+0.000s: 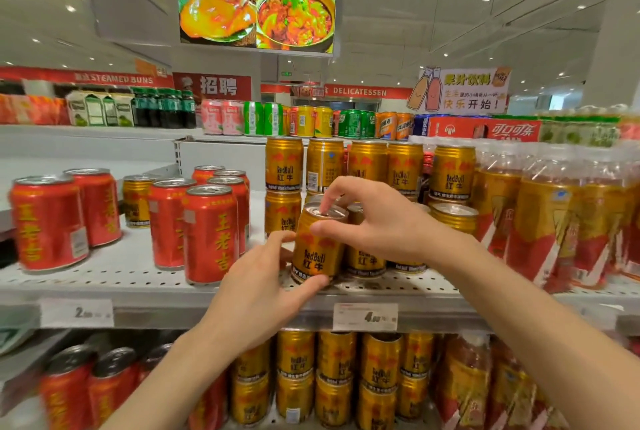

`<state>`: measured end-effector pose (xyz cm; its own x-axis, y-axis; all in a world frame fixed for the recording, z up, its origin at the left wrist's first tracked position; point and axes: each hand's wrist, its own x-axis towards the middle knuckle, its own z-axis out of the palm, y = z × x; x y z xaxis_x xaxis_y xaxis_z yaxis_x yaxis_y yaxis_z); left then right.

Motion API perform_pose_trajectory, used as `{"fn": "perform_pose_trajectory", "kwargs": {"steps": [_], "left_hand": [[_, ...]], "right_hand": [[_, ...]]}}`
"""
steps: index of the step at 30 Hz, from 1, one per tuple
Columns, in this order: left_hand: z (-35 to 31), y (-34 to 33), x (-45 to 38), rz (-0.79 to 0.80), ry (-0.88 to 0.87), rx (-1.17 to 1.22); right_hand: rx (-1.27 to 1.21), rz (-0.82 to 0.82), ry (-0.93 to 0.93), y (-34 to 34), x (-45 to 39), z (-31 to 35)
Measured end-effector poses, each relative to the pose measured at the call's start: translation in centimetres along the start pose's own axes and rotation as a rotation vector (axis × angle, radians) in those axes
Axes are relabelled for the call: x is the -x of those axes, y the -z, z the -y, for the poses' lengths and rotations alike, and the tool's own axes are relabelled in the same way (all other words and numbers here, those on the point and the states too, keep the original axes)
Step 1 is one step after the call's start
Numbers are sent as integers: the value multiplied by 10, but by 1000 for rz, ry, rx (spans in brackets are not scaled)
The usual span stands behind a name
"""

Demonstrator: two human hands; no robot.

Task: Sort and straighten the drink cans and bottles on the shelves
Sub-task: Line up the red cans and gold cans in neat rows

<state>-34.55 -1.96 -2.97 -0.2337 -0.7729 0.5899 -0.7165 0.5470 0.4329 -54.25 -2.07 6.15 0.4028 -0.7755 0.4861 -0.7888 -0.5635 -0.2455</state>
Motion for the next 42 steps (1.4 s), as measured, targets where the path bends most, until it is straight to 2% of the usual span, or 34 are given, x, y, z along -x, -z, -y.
{"fn": "perform_pose_trajectory", "kwargs": {"steps": [5, 9, 22, 28, 31, 34, 39, 42], "left_hand": [[5, 0, -6, 39, -19, 122], [2, 1, -11, 59, 0, 243], [-2, -6, -14, 67, 28, 265], [-2, 4, -8, 84, 40, 284], [-2, 10, 4, 34, 48, 332], [-6, 13, 23, -43, 67, 388], [-4, 17, 59, -134, 112, 442], [8, 18, 80, -158, 178, 519]], "right_hand": [[-17, -17, 0, 2, 6, -13], [101, -24, -34, 7, 24, -39], [169, -101, -8, -3, 35, -47], [54, -252, -63, -1, 53, -40], [20, -362, -72, -8, 71, -30], [-138, -429, -120, -26, 93, -19], [-485, -208, -266, -67, 120, 1], [-577, -167, -321, -91, 127, 10]]}}
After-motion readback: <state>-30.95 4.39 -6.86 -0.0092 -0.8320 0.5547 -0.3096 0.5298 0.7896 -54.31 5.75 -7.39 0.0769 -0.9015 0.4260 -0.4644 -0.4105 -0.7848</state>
